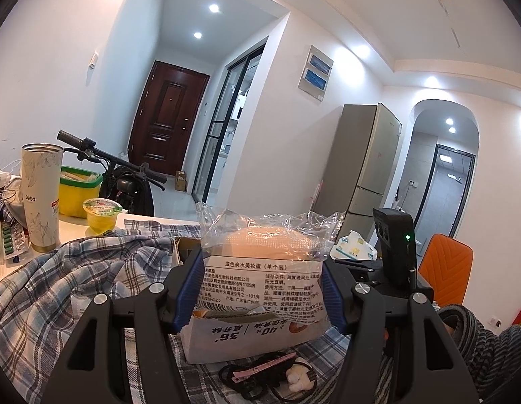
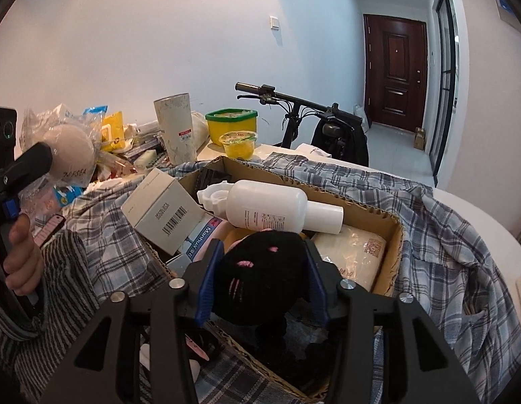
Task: Organize objects
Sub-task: 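Carry the black pouch over the box with the right gripper while the left holds the bag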
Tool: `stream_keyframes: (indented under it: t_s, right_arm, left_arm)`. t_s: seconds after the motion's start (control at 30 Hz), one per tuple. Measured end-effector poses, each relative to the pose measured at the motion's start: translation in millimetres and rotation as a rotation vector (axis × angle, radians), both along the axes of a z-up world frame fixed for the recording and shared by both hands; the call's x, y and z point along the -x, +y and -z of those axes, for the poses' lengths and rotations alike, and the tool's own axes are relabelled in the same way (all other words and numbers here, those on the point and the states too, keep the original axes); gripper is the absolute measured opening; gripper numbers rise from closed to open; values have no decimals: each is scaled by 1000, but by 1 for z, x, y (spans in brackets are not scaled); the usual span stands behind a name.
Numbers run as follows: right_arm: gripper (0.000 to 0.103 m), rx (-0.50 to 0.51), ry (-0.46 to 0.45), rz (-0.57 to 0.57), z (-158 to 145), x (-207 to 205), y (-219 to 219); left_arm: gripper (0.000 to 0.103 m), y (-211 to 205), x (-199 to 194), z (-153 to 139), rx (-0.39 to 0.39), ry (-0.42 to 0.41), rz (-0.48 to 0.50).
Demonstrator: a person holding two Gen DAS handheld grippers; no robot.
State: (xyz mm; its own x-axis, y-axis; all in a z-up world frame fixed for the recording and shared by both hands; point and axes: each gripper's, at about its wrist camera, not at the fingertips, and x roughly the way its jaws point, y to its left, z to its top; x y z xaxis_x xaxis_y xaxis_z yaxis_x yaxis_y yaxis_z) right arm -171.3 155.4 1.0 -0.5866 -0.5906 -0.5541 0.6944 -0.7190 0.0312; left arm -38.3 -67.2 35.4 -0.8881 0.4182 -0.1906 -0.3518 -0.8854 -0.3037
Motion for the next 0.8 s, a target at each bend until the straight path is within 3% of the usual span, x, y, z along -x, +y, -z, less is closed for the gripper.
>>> stream_keyframes:
  t_s: [0.1, 0.23, 0.33, 0.47, 0.57, 0.8]
  right_arm:
    - [52, -13, 16, 4, -1, -2, -1]
    - [68, -6, 23, 10, -4, -5, 1]
    - [71, 18, 53, 26, -9, -9, 4]
    - [94, 72, 104, 68, -19, -15, 13]
    - [103, 137, 156, 108, -29, -20, 26]
    - [103, 274, 197, 164, -45, -24, 48]
  left_arm:
    - [64, 1, -1, 0, 4, 3, 2]
    - [64, 1, 0, 0, 9, 0, 3]
    - [64, 1, 1, 1, 8, -1, 2]
    - [64, 2, 0, 1, 11, 1, 2]
    - [64, 1, 1, 1, 12, 1, 2]
    - [64, 2, 1, 1, 30, 3, -11]
